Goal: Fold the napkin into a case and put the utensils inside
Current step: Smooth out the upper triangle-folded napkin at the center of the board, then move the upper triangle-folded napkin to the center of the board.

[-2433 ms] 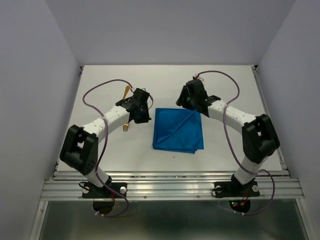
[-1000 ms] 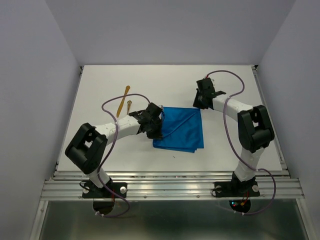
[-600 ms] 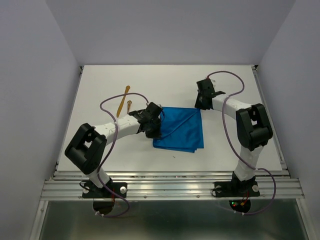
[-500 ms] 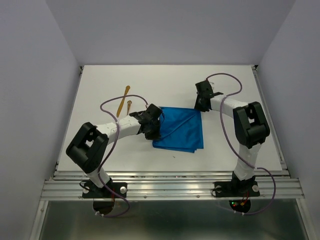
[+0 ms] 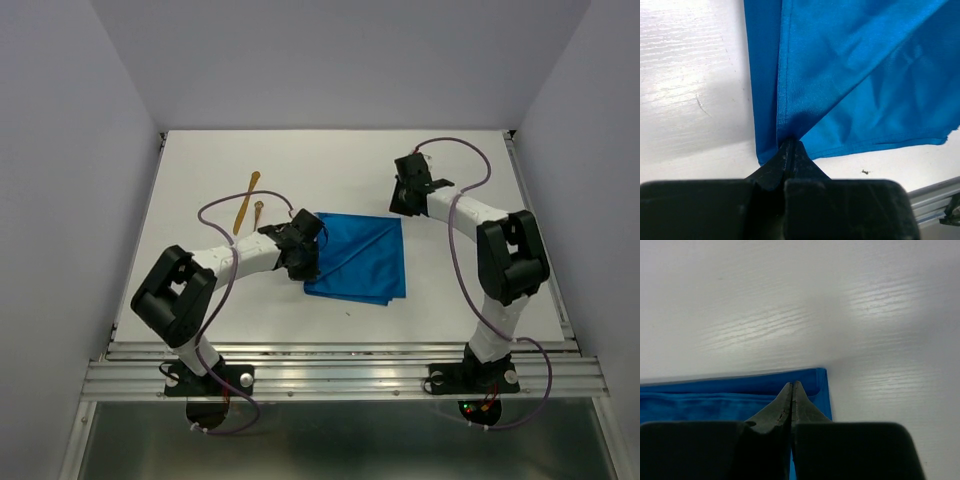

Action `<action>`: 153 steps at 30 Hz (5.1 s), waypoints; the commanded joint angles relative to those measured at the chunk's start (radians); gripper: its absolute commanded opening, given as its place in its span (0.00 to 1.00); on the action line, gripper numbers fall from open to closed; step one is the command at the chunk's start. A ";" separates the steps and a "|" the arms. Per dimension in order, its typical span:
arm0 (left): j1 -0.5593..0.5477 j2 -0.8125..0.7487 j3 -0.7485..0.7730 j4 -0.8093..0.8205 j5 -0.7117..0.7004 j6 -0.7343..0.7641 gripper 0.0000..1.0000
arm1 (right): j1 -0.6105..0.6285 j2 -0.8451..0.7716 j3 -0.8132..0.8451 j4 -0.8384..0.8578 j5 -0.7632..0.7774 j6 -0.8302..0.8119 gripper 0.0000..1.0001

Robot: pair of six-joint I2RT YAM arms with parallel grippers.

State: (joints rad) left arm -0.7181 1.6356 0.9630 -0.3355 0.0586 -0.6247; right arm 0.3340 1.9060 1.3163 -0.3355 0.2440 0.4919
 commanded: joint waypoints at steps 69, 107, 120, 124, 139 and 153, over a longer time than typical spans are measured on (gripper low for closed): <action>0.025 -0.049 -0.086 0.073 0.014 0.046 0.00 | 0.321 -0.067 -0.072 -0.026 -0.094 0.093 0.01; 0.023 -0.108 -0.167 0.093 0.029 0.031 0.00 | 0.155 0.015 0.021 -0.053 -0.041 0.013 0.01; 0.129 -0.200 0.095 -0.099 -0.020 0.138 0.00 | 0.204 -0.165 0.058 -0.089 -0.115 0.017 0.03; 0.184 -0.207 0.097 -0.080 0.009 0.158 0.00 | 0.296 -0.183 0.003 -0.088 -0.135 0.060 0.03; 0.223 -0.166 -0.006 0.018 0.037 0.114 0.00 | 0.367 -0.464 -0.453 -0.174 -0.048 0.240 0.02; 0.282 -0.210 -0.032 0.020 0.014 0.069 0.06 | 0.327 -0.371 -0.464 -0.172 0.129 0.179 0.02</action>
State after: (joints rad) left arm -0.4610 1.5066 0.9554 -0.3244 0.0849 -0.5480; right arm 0.6949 1.5070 0.8112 -0.4980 0.2642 0.7177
